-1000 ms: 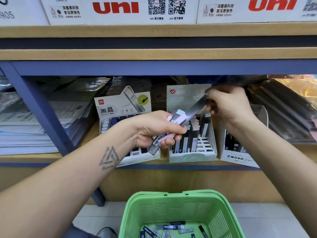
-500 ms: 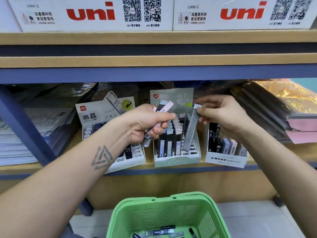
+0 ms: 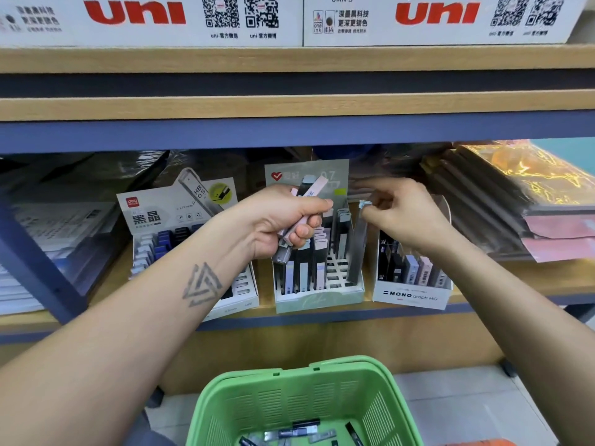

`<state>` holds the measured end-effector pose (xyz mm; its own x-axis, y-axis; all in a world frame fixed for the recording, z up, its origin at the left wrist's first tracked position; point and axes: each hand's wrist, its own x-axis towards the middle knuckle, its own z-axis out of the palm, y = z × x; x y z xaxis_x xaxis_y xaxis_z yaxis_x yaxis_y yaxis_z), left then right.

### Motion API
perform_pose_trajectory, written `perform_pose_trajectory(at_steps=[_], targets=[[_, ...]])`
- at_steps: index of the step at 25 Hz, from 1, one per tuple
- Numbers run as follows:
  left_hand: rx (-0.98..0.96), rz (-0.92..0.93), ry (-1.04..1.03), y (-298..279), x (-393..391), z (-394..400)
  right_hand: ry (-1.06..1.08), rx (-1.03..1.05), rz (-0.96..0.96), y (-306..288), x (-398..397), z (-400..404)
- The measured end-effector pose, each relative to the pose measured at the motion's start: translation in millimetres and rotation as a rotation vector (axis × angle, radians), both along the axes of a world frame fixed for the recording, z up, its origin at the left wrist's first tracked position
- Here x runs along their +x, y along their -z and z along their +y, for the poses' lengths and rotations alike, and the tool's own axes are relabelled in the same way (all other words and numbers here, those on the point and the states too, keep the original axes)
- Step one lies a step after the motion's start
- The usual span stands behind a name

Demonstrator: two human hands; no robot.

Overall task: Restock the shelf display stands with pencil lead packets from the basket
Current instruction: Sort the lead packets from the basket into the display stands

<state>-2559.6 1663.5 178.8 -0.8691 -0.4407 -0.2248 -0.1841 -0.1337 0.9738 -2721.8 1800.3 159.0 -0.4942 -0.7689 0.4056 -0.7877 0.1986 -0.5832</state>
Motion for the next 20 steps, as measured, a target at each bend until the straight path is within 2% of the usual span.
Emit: perform_pose_trajectory(at_steps=[4,6,14,20], targets=[[0.004,-0.003,0.000,2.1,-1.9,1.5,0.040,0.176,0.164,-6.3,-3.2,-3.2],[0.000,-0.005,-0.003,2.6,-2.5,1.3,0.048,0.242,0.164,-11.5,-5.0,-3.6],[-0.009,-0.014,0.011,2.8,-0.2,-1.2,0.066,0.263,0.224,-15.2,-5.9,-9.6],[-0.005,-0.010,-0.009,2.8,0.5,-2.3,-0.017,0.339,0.215,-24.1,-2.6,-10.0]])
